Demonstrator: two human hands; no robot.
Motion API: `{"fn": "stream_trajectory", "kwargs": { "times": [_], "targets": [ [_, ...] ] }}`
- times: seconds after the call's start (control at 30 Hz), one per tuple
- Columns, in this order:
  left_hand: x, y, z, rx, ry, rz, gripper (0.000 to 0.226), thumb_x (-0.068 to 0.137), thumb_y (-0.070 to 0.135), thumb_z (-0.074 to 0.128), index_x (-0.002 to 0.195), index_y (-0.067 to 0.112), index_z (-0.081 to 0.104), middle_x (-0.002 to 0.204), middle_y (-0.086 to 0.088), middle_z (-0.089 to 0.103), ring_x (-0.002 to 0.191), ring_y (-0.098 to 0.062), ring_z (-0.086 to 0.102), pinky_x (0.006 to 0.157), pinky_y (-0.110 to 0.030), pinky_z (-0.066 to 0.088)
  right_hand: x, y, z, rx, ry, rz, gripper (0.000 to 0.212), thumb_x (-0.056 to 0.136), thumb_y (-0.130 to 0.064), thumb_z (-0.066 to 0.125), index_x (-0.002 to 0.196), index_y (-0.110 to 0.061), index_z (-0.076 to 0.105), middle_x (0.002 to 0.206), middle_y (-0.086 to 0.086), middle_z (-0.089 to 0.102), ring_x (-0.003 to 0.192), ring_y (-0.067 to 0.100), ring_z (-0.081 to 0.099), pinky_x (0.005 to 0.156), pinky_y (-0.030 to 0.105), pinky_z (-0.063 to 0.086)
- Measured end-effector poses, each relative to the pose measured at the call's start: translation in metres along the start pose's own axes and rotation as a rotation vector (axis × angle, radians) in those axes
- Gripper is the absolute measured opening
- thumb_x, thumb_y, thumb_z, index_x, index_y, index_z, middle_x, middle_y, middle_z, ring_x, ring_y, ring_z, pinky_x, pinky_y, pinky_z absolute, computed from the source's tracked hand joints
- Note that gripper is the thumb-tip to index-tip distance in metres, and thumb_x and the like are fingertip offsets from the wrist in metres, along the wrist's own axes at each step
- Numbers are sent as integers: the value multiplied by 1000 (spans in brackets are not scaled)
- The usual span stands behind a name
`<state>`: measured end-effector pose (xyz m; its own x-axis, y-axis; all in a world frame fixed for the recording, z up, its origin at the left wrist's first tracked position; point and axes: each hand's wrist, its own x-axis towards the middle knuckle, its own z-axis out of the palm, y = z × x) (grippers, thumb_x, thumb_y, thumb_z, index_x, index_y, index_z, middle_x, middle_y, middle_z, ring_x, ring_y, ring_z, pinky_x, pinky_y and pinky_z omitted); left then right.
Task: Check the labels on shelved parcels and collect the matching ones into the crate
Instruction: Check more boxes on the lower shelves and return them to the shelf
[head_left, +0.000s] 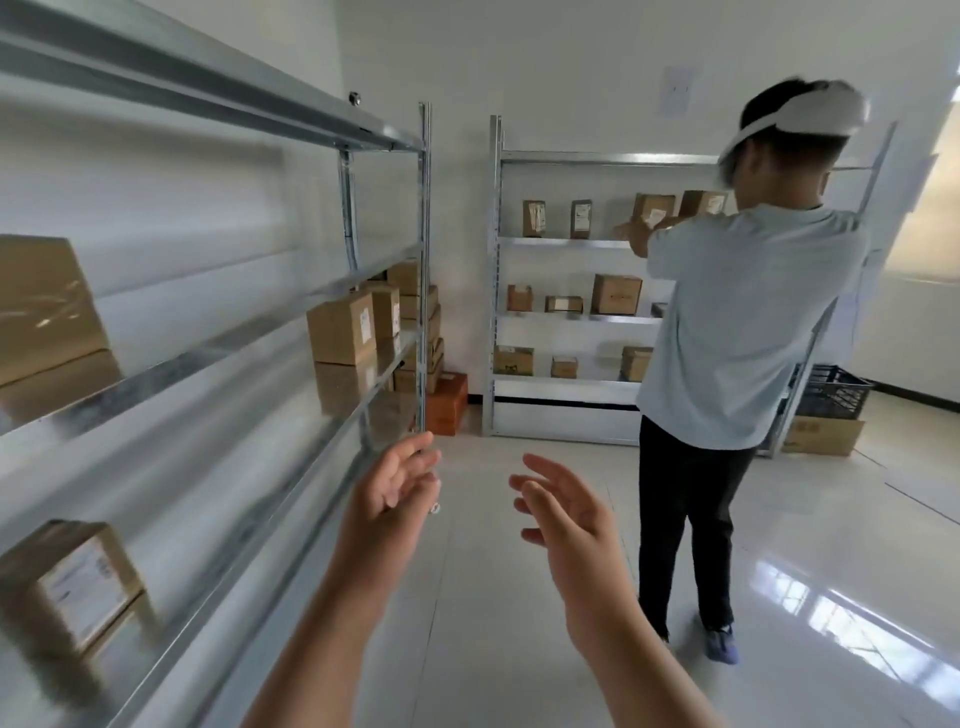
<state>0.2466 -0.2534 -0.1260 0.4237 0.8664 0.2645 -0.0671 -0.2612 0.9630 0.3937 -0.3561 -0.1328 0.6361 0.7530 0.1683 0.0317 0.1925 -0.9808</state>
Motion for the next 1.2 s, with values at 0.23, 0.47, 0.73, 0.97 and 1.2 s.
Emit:
{"fn": "stream_trajectory", "kwargs": {
  "times": [0.23,0.47,0.73,0.97,1.2],
  "targets": [
    [126,-44,16,-22,74,-28,37,103,14,60,132,36,60,127,17,68,118,4,61,94,-20,49,125,26,28,-17,-49,15,23,103,-17,62,116,-34,71,100,-15,80,89,2,72,70,17,56],
    [312,-81,21,-30,38,-24,36,102,15,61,129,39,61,125,16,69,118,3,60,105,-33,49,298,36,77,-68,-61,20,21,102,-18,62,111,-33,72,99,-9,80,95,13,73,74,22,56],
    [475,-118,47,20,-10,-17,36,102,14,59,123,43,58,128,13,67,122,-5,60,107,-37,49,467,60,103,-90,-61,42,19,103,-17,63,111,-32,72,99,-7,80,93,11,72,73,23,56],
    [606,-170,70,15,75,-35,35,92,33,67,123,49,63,128,15,68,124,-6,61,106,-36,48,619,103,110,-82,-155,62,20,104,-16,60,108,-29,74,88,-18,78,80,-5,68,73,22,52],
    [731,-193,104,13,263,-21,43,79,37,64,121,42,65,124,16,70,112,4,64,92,-22,48,783,127,115,-76,-326,98,19,105,-18,61,115,-30,73,96,-12,79,100,9,73,89,28,57]
  ]
}}
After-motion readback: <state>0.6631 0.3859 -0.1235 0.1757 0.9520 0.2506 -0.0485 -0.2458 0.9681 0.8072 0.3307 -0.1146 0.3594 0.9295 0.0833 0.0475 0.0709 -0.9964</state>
